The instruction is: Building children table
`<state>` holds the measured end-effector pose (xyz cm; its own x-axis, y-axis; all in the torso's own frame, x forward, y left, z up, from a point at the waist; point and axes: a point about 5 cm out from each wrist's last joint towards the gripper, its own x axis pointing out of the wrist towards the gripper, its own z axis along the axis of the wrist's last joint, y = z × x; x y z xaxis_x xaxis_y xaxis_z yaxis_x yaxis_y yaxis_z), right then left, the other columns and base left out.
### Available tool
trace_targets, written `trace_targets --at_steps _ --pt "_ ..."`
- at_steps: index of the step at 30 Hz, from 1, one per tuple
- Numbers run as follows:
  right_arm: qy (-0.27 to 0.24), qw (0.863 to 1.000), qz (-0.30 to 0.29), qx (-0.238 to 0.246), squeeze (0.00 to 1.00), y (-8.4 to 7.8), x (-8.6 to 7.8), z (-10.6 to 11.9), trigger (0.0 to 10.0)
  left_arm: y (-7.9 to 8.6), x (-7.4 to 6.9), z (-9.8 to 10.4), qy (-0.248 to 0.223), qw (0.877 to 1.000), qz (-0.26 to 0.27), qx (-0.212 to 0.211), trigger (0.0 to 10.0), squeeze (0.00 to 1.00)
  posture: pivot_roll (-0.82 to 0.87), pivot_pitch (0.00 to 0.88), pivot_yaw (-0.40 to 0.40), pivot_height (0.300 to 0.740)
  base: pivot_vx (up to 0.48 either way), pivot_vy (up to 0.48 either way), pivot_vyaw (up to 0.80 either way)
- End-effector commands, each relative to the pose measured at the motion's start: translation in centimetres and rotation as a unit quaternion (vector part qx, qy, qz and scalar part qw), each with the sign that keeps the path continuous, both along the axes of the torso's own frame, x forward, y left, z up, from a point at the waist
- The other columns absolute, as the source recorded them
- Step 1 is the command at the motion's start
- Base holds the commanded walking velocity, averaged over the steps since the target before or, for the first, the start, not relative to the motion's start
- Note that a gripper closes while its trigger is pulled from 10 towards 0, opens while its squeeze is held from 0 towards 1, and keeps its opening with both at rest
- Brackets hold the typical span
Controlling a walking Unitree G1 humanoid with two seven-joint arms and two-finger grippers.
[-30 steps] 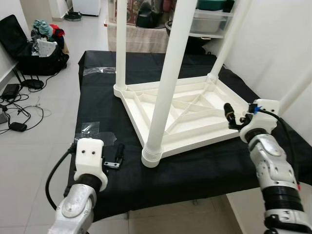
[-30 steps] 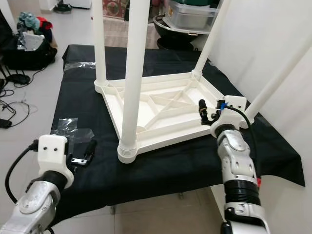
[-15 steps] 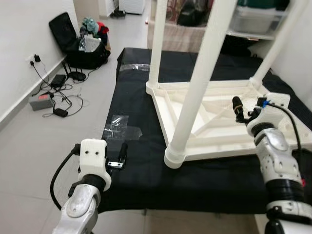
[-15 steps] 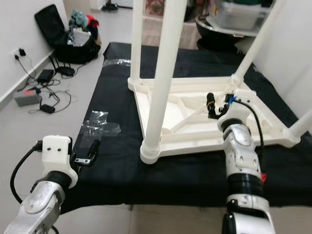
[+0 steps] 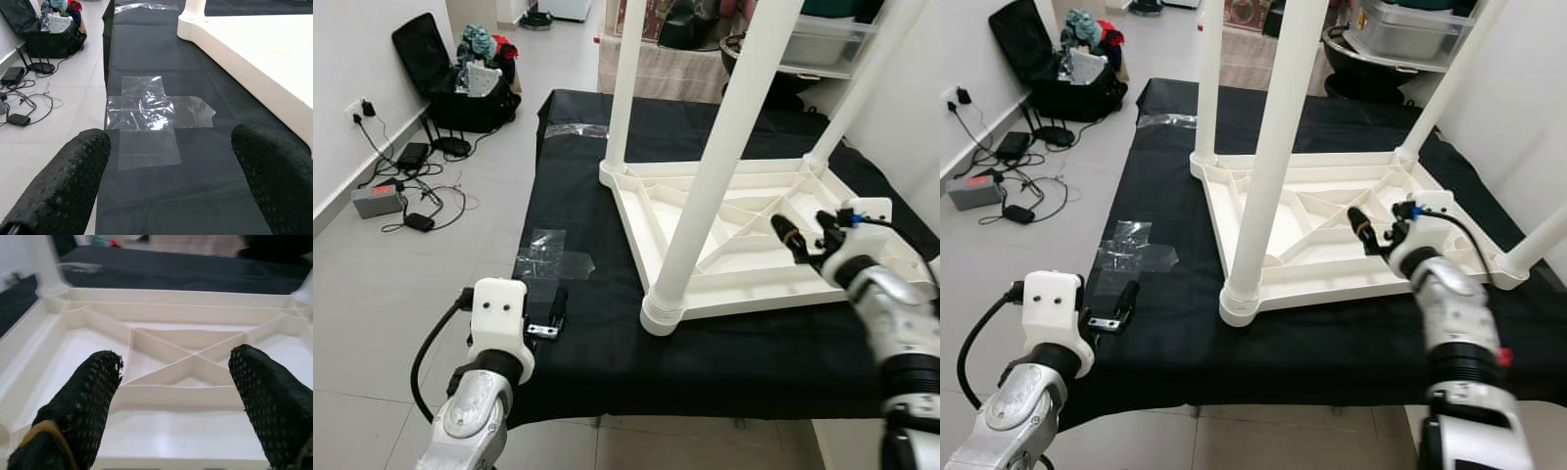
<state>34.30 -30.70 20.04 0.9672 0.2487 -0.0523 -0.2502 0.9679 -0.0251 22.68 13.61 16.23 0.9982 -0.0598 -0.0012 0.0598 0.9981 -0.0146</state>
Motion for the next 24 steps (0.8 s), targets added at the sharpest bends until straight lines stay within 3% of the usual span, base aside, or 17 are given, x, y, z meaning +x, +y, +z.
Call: trace_targets --at_steps 1,2,3,6,9,12,13,16,18,19,20,22,24 --pt "0.033 0.997 0.069 0.000 0.30 -0.3 -1.1 -0.8 10.0 -0.4 -0.3 -0.5 0.009 1.000 -0.004 0.003 10.0 0.00 0.13 0.105 -0.134 0.740 0.000 0.000 0.00" --pt "0.033 0.997 0.069 0.000 0.30 -0.3 -1.1 -0.8 10.0 -0.4 -0.3 -0.5 0.009 1.000 -0.004 0.003 10.0 0.00 0.13 0.105 -0.134 0.740 0.000 0.000 0.00" --pt "0.046 0.993 0.112 -0.005 1.00 -0.2 -1.7 -1.1 10.0 -0.3 -0.3 -0.7 0.012 1.000 -0.005 0.004 10.0 0.00 0.13 0.104 -0.133 0.740 0.000 0.000 0.00" --pt "0.053 0.987 0.152 0.000 1.00 0.1 -2.2 -1.1 10.0 -0.1 -0.2 -0.8 0.015 1.000 -0.007 0.005 10.0 0.00 0.13 0.104 -0.131 0.740 0.000 0.000 0.00" --pt "0.042 0.962 0.269 0.027 1.00 1.4 -3.5 -0.6 10.0 0.3 -0.1 -1.2 0.023 1.000 -0.010 0.006 10.0 0.00 0.14 0.106 -0.121 0.740 0.000 0.000 0.00" --pt "0.040 0.956 0.289 0.029 1.00 1.7 -3.8 -0.5 10.0 0.3 -0.1 -1.2 0.024 1.000 -0.011 0.006 10.0 0.00 0.14 0.107 -0.121 0.740 0.000 0.000 0.00" --pt "0.039 0.946 0.321 0.037 0.00 2.3 -4.2 -0.5 10.0 0.3 -0.2 -1.3 0.024 1.000 -0.012 0.006 10.0 0.00 0.14 0.109 -0.123 0.740 0.000 0.000 0.00" --pt "0.036 0.935 0.349 0.041 0.00 2.9 -4.6 -0.5 10.0 0.3 -0.2 -1.3 0.025 1.000 -0.013 0.006 10.0 0.00 0.14 0.111 -0.121 0.740 0.000 0.000 0.00" --pt "0.028 0.917 0.394 0.063 0.00 4.0 -5.1 -0.2 10.0 0.3 -0.2 -1.3 0.024 1.000 -0.012 0.004 10.0 0.00 0.14 0.112 -0.121 0.740 0.000 0.000 0.00" --pt "0.028 0.917 0.394 0.063 0.00 4.0 -5.1 -0.2 10.0 0.3 -0.2 -1.3 0.024 1.000 -0.012 0.004 10.0 0.00 0.14 0.112 -0.121 0.740 0.000 0.000 0.00" --pt "0.024 0.908 0.414 0.068 0.00 4.8 -5.3 -0.2 10.0 0.3 -0.1 -1.3 0.023 1.000 -0.013 0.005 10.0 0.00 0.14 0.113 -0.118 0.740 0.000 0.000 0.00" --pt "0.024 0.908 0.414 0.068 0.00 4.8 -5.3 -0.2 10.0 0.3 -0.1 -1.3 0.023 1.000 -0.013 0.005 10.0 0.00 0.14 0.113 -0.118 0.740 0.000 0.000 0.00" --pt "0.008 0.897 0.439 0.059 0.00 6.8 -5.4 -0.2 10.0 0.1 -0.2 -1.2 0.021 1.000 -0.016 0.008 10.0 0.00 0.14 0.120 -0.117 0.740 0.000 0.000 0.00"
